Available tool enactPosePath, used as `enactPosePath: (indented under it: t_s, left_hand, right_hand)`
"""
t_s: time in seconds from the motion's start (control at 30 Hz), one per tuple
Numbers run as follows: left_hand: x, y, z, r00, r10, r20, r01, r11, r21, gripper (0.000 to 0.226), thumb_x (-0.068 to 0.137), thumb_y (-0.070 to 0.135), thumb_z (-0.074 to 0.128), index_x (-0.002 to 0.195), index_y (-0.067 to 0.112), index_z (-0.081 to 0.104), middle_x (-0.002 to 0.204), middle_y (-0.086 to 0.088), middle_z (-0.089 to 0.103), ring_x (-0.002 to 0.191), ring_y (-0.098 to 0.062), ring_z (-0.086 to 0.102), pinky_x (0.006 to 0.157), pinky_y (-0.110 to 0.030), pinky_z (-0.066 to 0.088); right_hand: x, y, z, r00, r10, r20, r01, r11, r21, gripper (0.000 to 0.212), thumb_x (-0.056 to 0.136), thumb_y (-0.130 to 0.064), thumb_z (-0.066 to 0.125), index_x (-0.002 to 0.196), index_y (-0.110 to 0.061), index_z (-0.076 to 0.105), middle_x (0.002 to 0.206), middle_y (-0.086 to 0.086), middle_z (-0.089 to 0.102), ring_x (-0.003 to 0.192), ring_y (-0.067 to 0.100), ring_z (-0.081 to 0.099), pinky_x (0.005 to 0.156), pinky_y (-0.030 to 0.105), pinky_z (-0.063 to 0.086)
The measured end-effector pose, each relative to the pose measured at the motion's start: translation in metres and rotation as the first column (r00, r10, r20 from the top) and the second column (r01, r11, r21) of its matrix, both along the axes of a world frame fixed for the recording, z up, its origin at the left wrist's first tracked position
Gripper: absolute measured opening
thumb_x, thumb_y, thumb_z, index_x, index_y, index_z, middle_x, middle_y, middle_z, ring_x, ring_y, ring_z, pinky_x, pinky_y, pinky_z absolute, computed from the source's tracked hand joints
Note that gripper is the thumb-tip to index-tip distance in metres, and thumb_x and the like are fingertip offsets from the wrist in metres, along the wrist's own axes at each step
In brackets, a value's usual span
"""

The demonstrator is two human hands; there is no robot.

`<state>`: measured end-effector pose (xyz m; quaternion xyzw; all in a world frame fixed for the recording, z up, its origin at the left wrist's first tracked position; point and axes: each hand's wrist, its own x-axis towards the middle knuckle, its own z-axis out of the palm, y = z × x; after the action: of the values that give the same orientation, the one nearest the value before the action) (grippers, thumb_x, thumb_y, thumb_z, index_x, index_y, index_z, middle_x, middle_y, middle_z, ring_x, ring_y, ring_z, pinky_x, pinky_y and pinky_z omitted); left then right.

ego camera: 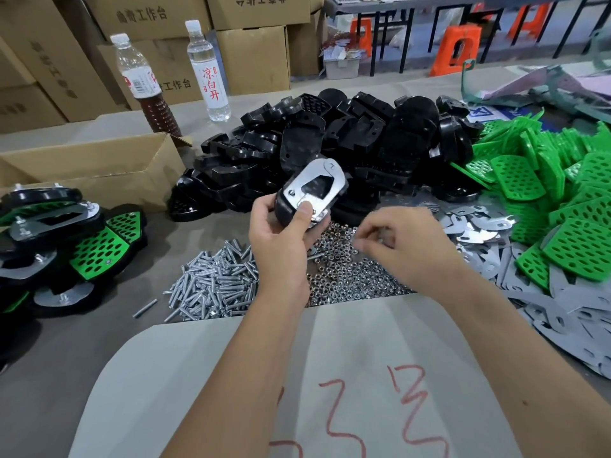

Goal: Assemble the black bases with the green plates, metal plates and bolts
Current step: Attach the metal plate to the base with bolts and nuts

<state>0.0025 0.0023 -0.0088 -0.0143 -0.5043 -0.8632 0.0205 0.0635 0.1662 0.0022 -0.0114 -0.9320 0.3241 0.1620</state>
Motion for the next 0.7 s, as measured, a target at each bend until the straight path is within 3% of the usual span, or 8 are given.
enactPosePath:
  t_s: [0.1, 0.2, 0.43, 0.5, 0.57, 0.7]
  left_hand:
    - [0.0, 0.001, 0.001, 1.0, 0.018, -0.014, -0.017, 0.999, 0.038, 0.022, 0.096, -0.003, 0.069, 0.11, 0.014, 0.065, 0.105, -0.002, 0.076, 0.1, -0.029, 0.077, 0.084, -0.039, 0.064]
    - [-0.001, 0.001, 0.001, 1.0, 0.012, 0.007, -0.012, 0.997, 0.072, 0.023, 0.098, -0.001, 0.068, 0.116, 0.013, 0.064, 0.111, -0.006, 0.075, 0.098, -0.032, 0.078, 0.084, -0.04, 0.064]
    - [0.0, 0.002, 0.001, 0.998, -0.065, 0.009, 0.064, 0.995, 0.072, 0.026, 0.101, -0.001, 0.063, 0.123, 0.01, 0.06, 0.111, -0.009, 0.076, 0.095, -0.039, 0.077, 0.081, -0.039, 0.064]
    - [0.0, 0.001, 0.001, 0.998, -0.066, -0.001, 0.066, 0.997, 0.042, 0.025, 0.1, 0.002, 0.065, 0.122, 0.014, 0.061, 0.107, -0.01, 0.077, 0.091, -0.038, 0.077, 0.08, -0.038, 0.063]
    - [0.0, 0.001, 0.001, 0.998, -0.057, -0.015, 0.057, 0.998, -0.01, 0.024, 0.099, 0.005, 0.068, 0.119, 0.019, 0.064, 0.103, -0.009, 0.078, 0.088, -0.036, 0.077, 0.077, -0.036, 0.062]
    - [0.001, 0.003, 0.001, 0.998, -0.052, -0.027, 0.05, 0.997, -0.06, 0.022, 0.096, 0.004, 0.071, 0.112, 0.02, 0.067, 0.105, -0.012, 0.077, 0.095, -0.033, 0.076, 0.078, -0.035, 0.062]
  right_hand:
    - [0.002, -0.004, 0.004, 0.989, 0.062, 0.133, -0.081, 0.986, 0.144, 0.016, 0.082, -0.042, 0.085, 0.081, -0.031, 0.073, 0.082, -0.014, 0.065, 0.083, 0.003, 0.061, 0.074, 0.034, 0.051]
    - [0.002, -0.009, 0.008, 0.98, 0.078, 0.185, -0.112, 0.977, 0.181, 0.018, 0.084, -0.044, 0.083, 0.079, -0.031, 0.071, 0.086, -0.014, 0.062, 0.084, 0.003, 0.058, 0.074, 0.034, 0.049]
    - [0.003, -0.018, 0.007, 0.966, 0.159, 0.202, -0.188, 0.973, 0.133, 0.019, 0.091, -0.022, 0.077, 0.08, -0.031, 0.065, 0.084, -0.017, 0.062, 0.08, 0.0, 0.057, 0.073, 0.03, 0.046]
    - [0.002, -0.018, 0.004, 0.98, 0.148, 0.133, -0.153, 0.988, 0.026, 0.02, 0.094, -0.017, 0.074, 0.082, -0.029, 0.064, 0.076, -0.022, 0.065, 0.071, -0.001, 0.06, 0.065, 0.025, 0.041]
    - [0.001, -0.017, 0.004, 0.992, 0.123, 0.026, -0.116, 0.977, -0.181, 0.019, 0.095, -0.009, 0.072, 0.085, -0.023, 0.065, 0.072, -0.012, 0.071, 0.066, 0.007, 0.066, 0.063, 0.026, 0.046]
    - [0.0, -0.018, 0.005, 0.978, 0.082, -0.19, -0.156, 0.896, -0.416, 0.017, 0.091, 0.003, 0.075, 0.097, -0.013, 0.075, 0.083, 0.004, 0.073, 0.076, 0.022, 0.069, 0.072, 0.033, 0.059]
